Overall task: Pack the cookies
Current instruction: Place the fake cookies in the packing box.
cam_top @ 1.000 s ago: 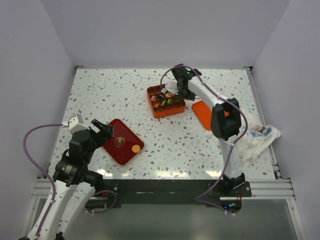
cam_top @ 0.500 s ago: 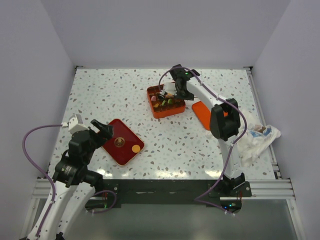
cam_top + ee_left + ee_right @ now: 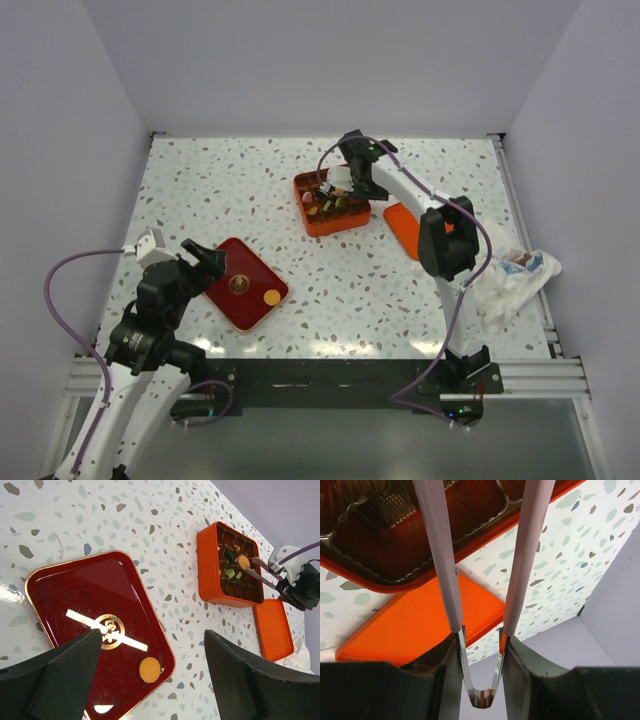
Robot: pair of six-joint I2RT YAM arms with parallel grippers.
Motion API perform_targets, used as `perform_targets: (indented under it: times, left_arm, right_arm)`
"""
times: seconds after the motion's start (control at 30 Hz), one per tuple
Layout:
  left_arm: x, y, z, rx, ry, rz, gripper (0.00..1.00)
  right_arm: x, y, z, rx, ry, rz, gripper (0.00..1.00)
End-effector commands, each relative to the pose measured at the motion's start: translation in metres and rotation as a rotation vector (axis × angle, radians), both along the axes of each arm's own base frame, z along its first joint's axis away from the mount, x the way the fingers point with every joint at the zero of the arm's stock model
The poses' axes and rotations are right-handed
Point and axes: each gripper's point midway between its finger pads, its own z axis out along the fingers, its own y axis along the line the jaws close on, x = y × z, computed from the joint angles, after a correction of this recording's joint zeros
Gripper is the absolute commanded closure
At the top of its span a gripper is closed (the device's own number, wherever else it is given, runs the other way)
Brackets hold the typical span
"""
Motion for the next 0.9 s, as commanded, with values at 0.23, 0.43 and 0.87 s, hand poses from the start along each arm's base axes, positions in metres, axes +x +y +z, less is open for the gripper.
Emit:
perform_targets:
  times: [0.23, 0.43, 0.87]
  left_arm:
    - [0.001, 0.0, 0.002, -0.02, -0.019, 0.009, 0.12]
    - [0.001, -0.001, 0.001, -0.019, -0.016, 0.009, 0.12]
    - [0.001, 0.0, 0.002, -0.021, -0.021, 0.012, 0.12]
  right_arm:
    - [0.015, 0.003, 0.006, -0.076, -0.064, 0.035, 0.64]
    - [0.016, 0.004, 0.005, -0.096, -0.071, 0.051, 0.64]
    - [0.028, 0.003, 0.005, -0.16, -0.109, 0.059, 0.65]
